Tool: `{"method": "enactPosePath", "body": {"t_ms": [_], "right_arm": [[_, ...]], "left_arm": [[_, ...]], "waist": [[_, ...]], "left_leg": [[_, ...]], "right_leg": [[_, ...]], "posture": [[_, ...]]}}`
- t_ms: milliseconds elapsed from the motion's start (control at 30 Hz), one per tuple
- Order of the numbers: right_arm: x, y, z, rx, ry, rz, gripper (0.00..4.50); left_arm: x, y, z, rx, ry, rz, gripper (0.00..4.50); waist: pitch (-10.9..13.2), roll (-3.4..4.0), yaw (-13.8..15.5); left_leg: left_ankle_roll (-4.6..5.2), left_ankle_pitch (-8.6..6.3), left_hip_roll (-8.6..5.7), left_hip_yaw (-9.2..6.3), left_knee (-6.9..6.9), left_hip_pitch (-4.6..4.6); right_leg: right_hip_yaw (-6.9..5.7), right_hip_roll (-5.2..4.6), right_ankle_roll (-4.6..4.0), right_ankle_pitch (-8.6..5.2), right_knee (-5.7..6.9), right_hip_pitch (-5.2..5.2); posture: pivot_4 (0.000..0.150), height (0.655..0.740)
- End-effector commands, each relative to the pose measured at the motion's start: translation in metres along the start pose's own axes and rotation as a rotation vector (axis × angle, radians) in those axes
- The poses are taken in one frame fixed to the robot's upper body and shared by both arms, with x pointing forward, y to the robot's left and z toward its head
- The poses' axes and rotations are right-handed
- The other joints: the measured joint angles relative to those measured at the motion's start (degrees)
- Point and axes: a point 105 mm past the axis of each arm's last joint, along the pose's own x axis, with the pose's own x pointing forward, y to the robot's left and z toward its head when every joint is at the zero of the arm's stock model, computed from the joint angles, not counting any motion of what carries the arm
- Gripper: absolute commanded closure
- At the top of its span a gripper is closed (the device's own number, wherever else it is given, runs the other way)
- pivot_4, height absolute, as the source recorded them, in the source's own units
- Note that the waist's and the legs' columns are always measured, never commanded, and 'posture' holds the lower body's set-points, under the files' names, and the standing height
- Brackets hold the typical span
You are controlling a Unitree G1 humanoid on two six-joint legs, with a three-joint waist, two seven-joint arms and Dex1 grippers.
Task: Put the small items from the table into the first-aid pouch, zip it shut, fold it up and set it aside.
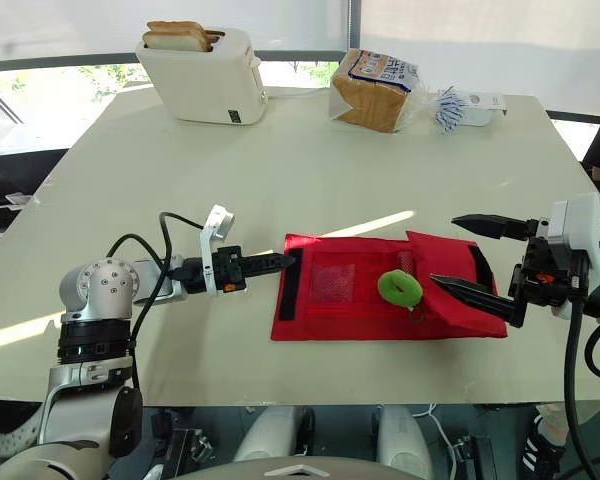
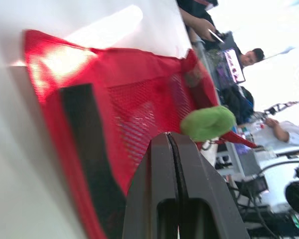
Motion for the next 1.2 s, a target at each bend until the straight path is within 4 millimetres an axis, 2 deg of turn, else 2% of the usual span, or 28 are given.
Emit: {"method": "enactPosePath", "body": {"t_ms": [33, 133, 200, 267, 367, 400, 567, 633, 800, 967, 1200], "right_arm": [[-0.005, -0.001, 0.006, -0.039, -0.014, -0.029, 0.00], [-0.007, 0.000, 0.005, -0.037, -0.011, -0.036, 0.00], [-0.007, 0.000, 0.004, -0.037, -0.009, -0.037, 0.00], [-0.007, 0.000, 0.004, -0.035, -0.010, -0.036, 0.00], [-0.006, 0.000, 0.004, -0.036, -0.012, -0.032, 0.00], [-0.006, 0.000, 0.005, -0.037, -0.013, -0.031, 0.00], [-0.006, -0.001, 0.006, -0.042, -0.013, -0.031, 0.00], [-0.005, 0.000, 0.006, -0.040, -0.016, -0.031, 0.00], [-0.005, 0.000, 0.004, -0.034, -0.019, -0.034, 0.00], [-0.004, 0.001, 0.005, -0.037, -0.018, -0.030, 0.00], [-0.004, 0.003, 0.007, -0.033, -0.017, -0.013, 0.00]], "left_arm": [[-0.014, 0.016, 0.012, 0.067, -0.075, 0.078, 4.48], [-0.030, 0.031, 0.025, 0.086, -0.153, 0.141, 3.64], [-0.033, 0.043, 0.032, 0.119, -0.185, 0.210, 2.73], [-0.026, 0.050, 0.034, 0.148, -0.184, 0.246, 1.90], [-0.008, 0.046, 0.029, 0.151, -0.158, 0.213, 0.28], [-0.002, 0.045, 0.026, 0.152, -0.140, 0.204, 0.07], [0.016, 0.055, 0.014, 0.145, -0.081, 0.225, 0.07], [0.025, 0.053, 0.006, 0.146, -0.035, 0.197, 0.07], [0.038, 0.028, -0.014, 0.170, 0.075, 0.033, 0.07], [0.034, 0.018, -0.014, 0.113, 0.091, -0.047, 0.07], [0.022, -0.001, -0.030, 0.061, 0.147, -0.116, 0.07]], "waist": [[0.00, 0.00, 0.01], [0.00, 0.00, 0.05], [0.00, 0.00, 0.07], [0.00, 0.00, 0.32], [-0.01, -0.01, 0.61], [-0.02, -0.02, 0.62], [-0.06, 0.06, 0.42], [-0.09, 0.09, 0.45], [-0.10, 0.11, 0.45], [-0.10, 0.11, 0.21], [-0.09, 0.11, -0.07]], "left_leg": [[0.00, 0.00, 0.00, 0.00, 0.00, 0.00], [0.00, 0.00, 0.00, 0.02, -0.01, 0.01], [0.01, -0.01, 0.00, 0.02, -0.01, 0.00], [0.02, -0.01, -0.01, 0.02, -0.01, 0.00], [0.03, -0.02, -0.07, -0.01, 0.00, -0.03], [0.04, -0.02, -0.13, -0.02, 0.00, -0.03], [0.04, -0.02, -0.17, -0.04, -0.01, -0.01], [0.06, -0.03, -0.19, -0.04, 0.00, 0.01], [0.25, -0.14, -0.29, -0.09, 0.00, 0.02], [0.26, -0.15, -0.30, -0.10, 0.00, 0.02], [0.28, -0.16, -0.15, -0.09, -0.01, 0.02]], "right_leg": [[0.00, 0.00, 0.00, 0.00, 0.00, 0.00], [0.01, 0.00, 0.00, 0.00, 0.00, -0.01], [0.00, 0.00, 0.00, 0.00, -0.01, -0.01], [0.00, -0.01, 0.00, 0.00, -0.01, -0.01], [-0.06, -0.11, 0.00, 0.00, -0.03, 0.00], [-0.09, -0.17, 0.01, 0.00, -0.02, 0.00], [-0.10, -0.17, 0.01, 0.00, 0.00, 0.04], [-0.10, -0.18, 0.01, 0.00, 0.00, 0.06], [-0.12, -0.22, 0.02, 0.00, -0.03, 0.11], [-0.13, -0.21, 0.02, -0.01, -0.03, 0.11], [-0.13, -0.18, 0.02, -0.01, -0.01, 0.08]], "posture": [[0.150, 0.7400], [0.150, 0.7400], [0.150, 0.7400], [0.150, 0.7400], [0.150, 0.7400], [0.150, 0.7400], [0.150, 0.7400], [0.150, 0.7400], [0.150, 0.7400], [0.150, 0.7400], [0.150, 0.7400]]}}
